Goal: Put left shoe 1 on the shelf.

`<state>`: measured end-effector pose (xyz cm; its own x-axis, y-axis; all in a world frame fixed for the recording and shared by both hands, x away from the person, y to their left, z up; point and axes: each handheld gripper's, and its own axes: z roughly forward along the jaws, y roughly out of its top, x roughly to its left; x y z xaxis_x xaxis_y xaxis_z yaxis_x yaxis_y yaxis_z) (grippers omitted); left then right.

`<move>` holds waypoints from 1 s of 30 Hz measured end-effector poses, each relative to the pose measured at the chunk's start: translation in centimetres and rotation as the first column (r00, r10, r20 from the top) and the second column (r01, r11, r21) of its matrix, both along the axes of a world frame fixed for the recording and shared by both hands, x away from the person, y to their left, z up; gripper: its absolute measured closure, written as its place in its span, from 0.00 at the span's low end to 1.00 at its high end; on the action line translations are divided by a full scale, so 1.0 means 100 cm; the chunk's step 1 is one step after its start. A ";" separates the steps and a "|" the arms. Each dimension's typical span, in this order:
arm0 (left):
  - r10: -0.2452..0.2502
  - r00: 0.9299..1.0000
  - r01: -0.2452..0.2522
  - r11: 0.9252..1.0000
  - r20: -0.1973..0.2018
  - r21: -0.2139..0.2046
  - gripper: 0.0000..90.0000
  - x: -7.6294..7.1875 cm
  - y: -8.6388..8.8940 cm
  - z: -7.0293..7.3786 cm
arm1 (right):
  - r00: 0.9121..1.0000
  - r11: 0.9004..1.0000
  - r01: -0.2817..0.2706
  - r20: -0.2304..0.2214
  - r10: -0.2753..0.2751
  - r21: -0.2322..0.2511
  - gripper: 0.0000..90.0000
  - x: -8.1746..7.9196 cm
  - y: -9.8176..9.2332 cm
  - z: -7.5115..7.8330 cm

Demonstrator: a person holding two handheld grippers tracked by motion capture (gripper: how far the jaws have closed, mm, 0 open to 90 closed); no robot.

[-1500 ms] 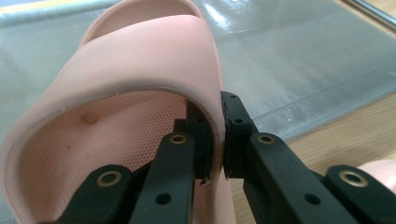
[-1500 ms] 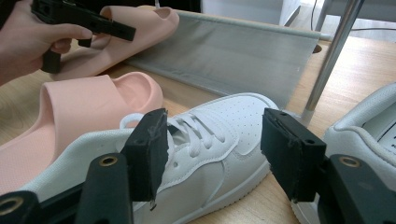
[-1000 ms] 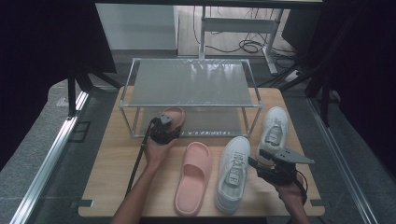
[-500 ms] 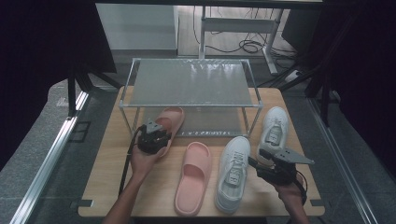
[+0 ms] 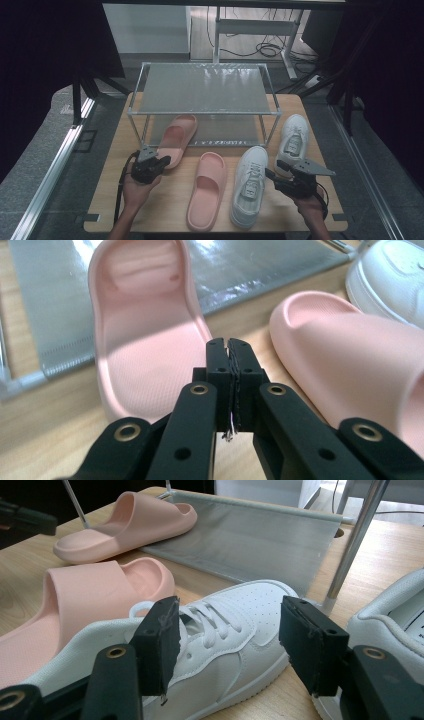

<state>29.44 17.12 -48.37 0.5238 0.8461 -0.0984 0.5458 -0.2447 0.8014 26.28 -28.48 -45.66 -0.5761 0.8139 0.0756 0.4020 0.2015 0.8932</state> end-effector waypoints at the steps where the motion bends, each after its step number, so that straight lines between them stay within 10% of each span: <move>1: 0.002 1.000 -0.002 1.000 -0.002 -0.002 0.98 -0.002 0.002 -0.001 | 1.000 1.000 0.000 0.000 0.000 0.000 0.47 0.000 0.000 0.000; 30: 0.015 0.995 -0.013 1.000 -0.096 0.015 1.00 -0.043 0.038 -0.029 | 1.000 1.000 -0.003 0.000 0.003 -0.003 0.46 0.000 0.002 0.000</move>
<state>25.12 20.89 -51.27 0.5006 0.8550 -0.1356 0.6232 -0.2472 0.7420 26.24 -28.33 -45.64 -0.5785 0.8124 0.0736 0.4017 0.2052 0.8925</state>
